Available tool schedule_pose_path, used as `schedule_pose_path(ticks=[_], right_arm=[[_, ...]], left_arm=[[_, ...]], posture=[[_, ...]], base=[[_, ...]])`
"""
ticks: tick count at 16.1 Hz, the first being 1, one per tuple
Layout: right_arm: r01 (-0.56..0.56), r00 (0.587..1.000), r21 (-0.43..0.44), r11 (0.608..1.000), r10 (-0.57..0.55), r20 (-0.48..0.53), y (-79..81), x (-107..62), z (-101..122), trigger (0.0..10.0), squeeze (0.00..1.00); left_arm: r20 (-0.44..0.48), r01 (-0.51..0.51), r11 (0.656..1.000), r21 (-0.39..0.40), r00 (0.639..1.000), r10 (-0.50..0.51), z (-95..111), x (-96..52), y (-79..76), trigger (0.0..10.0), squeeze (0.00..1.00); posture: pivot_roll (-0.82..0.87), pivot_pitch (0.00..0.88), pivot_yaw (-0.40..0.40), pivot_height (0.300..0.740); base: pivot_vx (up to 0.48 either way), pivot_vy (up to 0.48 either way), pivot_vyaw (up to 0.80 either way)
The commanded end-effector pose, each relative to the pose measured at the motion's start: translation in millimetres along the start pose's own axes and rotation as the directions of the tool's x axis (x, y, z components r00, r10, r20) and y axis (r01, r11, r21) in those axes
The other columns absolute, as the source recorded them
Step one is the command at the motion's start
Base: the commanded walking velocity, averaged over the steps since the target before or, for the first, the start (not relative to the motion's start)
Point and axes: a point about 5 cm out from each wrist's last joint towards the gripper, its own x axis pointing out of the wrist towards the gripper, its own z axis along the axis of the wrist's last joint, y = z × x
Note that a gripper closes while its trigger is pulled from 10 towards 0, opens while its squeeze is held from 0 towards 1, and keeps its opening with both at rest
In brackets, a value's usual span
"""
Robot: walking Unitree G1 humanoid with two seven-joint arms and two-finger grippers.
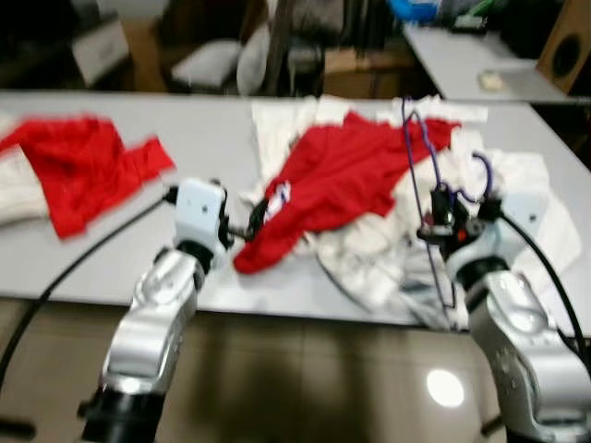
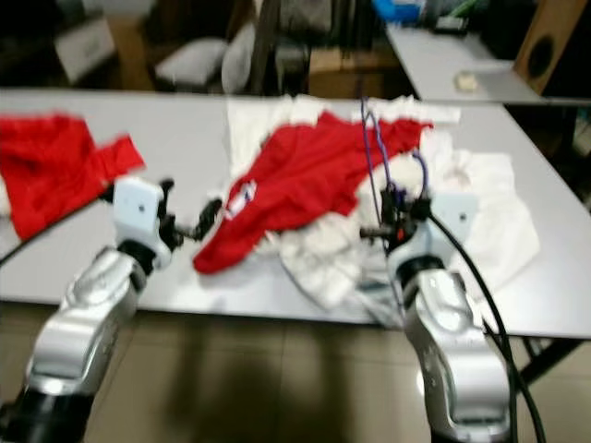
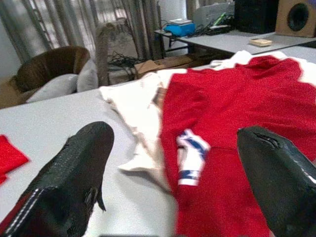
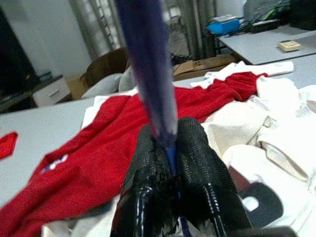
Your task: Hang hanger
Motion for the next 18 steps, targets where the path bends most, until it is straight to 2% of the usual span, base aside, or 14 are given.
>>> schedule_pose_path(ticks=[1,6,7,8,9,10,11,12,13,14,15,16,17,18], right_arm=[[-0.03,0.999,0.018,0.999,0.031,-0.018,5.1,1.3,-2.3,10.0,0.0],[-0.058,0.998,-0.05,0.997,0.058,-0.002,2.0,10.5,8.0,10.0,0.0],[-0.109,0.994,-0.167,0.98,0.102,-0.05,3.4,8.1,11.2,10.0,0.0],[-0.226,0.969,-0.375,0.899,0.166,-0.185,-0.8,2.8,14.8,10.0,0.0],[-0.246,0.96,-0.504,0.828,0.133,-0.248,-14.3,0.3,21.3,10.0,0.0],[-0.163,0.981,-0.564,0.809,0.07,-0.183,-28.2,4.6,38.0,10.0,0.0],[-0.111,0.993,-0.593,0.798,0.068,-0.095,-30.6,9.2,52.9,10.0,0.0],[-0.102,0.994,-0.566,0.818,0.11,-0.019,-23.8,11.7,61.9,10.0,0.0],[-0.105,0.992,-0.542,0.834,0.129,0.006,-19.8,12.0,64.7,10.0,0.0],[-0.173,0.979,-0.448,0.877,0.202,0.016,-1.8,7.5,59.9,10.0,0.0],[-0.2,0.975,-0.421,0.885,0.221,0.0,3.7,5.2,55.4,10.0,0.0],[-0.203,0.978,-0.298,0.933,0.208,-0.014,8.5,4.1,41.5,10.0,0.0],[-0.196,0.98,-0.198,0.961,0.195,-0.022,11.7,4.1,30.8,10.0,0.0],[-0.173,0.985,-0.152,0.973,0.171,-0.028,10.7,4.7,22.5,10.0,0.0]], left_arm=[[-0.021,-0.038,0.999,0.018,0.999,0.038,-4.4,-0.4,5.3,10.0,0.0],[-0.014,-0.035,0.999,0.04,0.999,0.036,2.4,-5.9,2.3,10.0,0.0],[-0.009,-0.038,0.998,0.041,0.999,0.038,5.5,-7.3,4.0,10.0,0.0],[-0.005,-0.041,0.998,0.041,0.999,0.041,8.5,-8.0,5.5,10.0,0.0],[-0.002,-0.042,0.998,0.036,0.999,0.042,9.7,-8.0,5.0,10.0,0.0],[0.001,-0.042,0.999,0.029,0.999,0.042,10.1,-6.3,3.3,10.0,0.0],[0.002,-0.036,0.999,0.027,0.999,0.036,10.5,-4.5,1.5,10.0,0.0],[0.001,-0.029,0.999,0.028,1.0,0.028,10.8,-3.7,0.1,10.0,0.0],[0.0,-0.026,0.999,0.029,1.0,0.026,10.9,-3.7,-0.2,10.0,0.0],[-0.004,-0.029,0.999,0.033,1.0,0.029,10.5,-4.1,1.2,10.0,0.0],[-0.007,-0.032,0.999,0.035,0.999,0.033,10.3,-4.4,2.1,10.0,0.0],[-0.009,-0.037,0.999,0.037,0.999,0.037,10.5,-4.3,3.3,10.0,0.0],[-0.016,-0.035,0.998,0.046,0.999,0.036,10.2,-4.5,3.8,10.0,0.0],[-0.019,-0.027,0.998,0.058,0.999,0.028,9.9,-4.8,3.3,10.0,0.0]], posture=[[0.01,0.0,0.03,0.74],[0.06,0.018,0.001,0.74],[0.06,0.021,0.0,0.74],[0.05,0.03,-0.004,0.74],[0.03,0.025,-0.005,0.74],[0.03,0.022,-0.003,0.74],[0.02,0.02,0.002,0.74],[0.02,0.02,0.006,0.74],[0.02,0.02,0.006,0.74],[0.03,0.014,0.006,0.74],[0.03,0.014,0.004,0.74],[0.03,0.013,0.004,0.74],[0.04,0.013,0.005,0.74],[0.05,0.011,0.002,0.74]], base=[[0.0,0.386,0.0],[0.0,0.376,0.0],[0.0,0.375,0.0],[0.0,0.371,0.0],[0.0,0.36,0.0],[0.0,0.36,0.0],[0.0,0.36,0.0],[0.0,0.36,0.0],[0.0,0.36,0.0],[0.0,0.36,0.0],[0.0,0.36,0.0],[0.0,0.36,0.0],[0.0,0.364,0.0],[0.0,0.364,0.0]])
